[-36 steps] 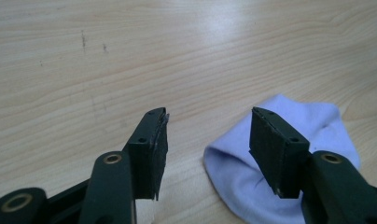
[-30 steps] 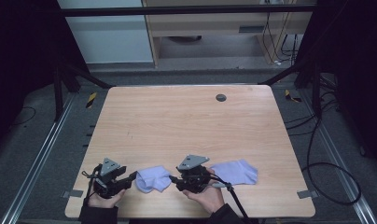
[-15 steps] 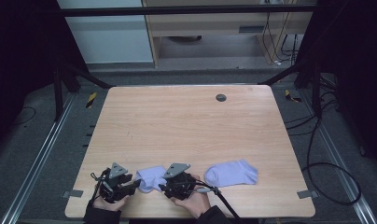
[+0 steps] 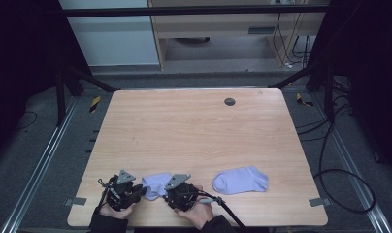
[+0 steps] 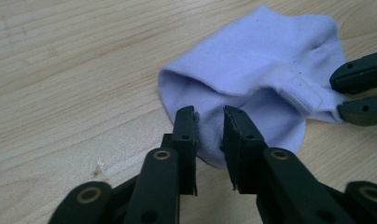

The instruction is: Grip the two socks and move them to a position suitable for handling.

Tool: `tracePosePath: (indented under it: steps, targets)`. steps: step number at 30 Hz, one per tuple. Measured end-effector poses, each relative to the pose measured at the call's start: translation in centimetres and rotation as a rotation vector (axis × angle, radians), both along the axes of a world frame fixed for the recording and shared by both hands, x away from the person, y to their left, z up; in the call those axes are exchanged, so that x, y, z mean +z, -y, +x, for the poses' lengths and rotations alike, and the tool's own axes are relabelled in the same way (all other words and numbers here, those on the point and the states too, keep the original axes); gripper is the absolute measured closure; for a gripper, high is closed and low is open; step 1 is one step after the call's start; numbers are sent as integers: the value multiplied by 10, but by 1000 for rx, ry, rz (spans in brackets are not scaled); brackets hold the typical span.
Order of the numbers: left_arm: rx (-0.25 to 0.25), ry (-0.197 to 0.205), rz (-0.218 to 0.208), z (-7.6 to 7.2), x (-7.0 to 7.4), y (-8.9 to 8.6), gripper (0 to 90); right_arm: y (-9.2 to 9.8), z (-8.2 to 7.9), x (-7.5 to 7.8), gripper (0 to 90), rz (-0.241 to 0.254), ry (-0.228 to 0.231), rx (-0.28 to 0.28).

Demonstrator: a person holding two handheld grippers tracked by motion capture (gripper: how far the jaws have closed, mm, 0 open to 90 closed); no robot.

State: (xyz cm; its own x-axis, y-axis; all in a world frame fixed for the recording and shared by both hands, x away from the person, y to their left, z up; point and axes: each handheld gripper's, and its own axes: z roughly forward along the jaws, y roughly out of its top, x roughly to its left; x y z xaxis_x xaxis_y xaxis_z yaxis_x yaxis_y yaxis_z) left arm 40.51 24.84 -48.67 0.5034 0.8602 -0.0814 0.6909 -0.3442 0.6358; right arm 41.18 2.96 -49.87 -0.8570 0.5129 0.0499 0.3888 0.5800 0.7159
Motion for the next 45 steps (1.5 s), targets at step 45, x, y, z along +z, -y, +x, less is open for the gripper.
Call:
tracePosePath:
  steps: [45]
  targets:
    - [-37,20,-2,2,2,0,818,8,104,12,845,87,52,-327]
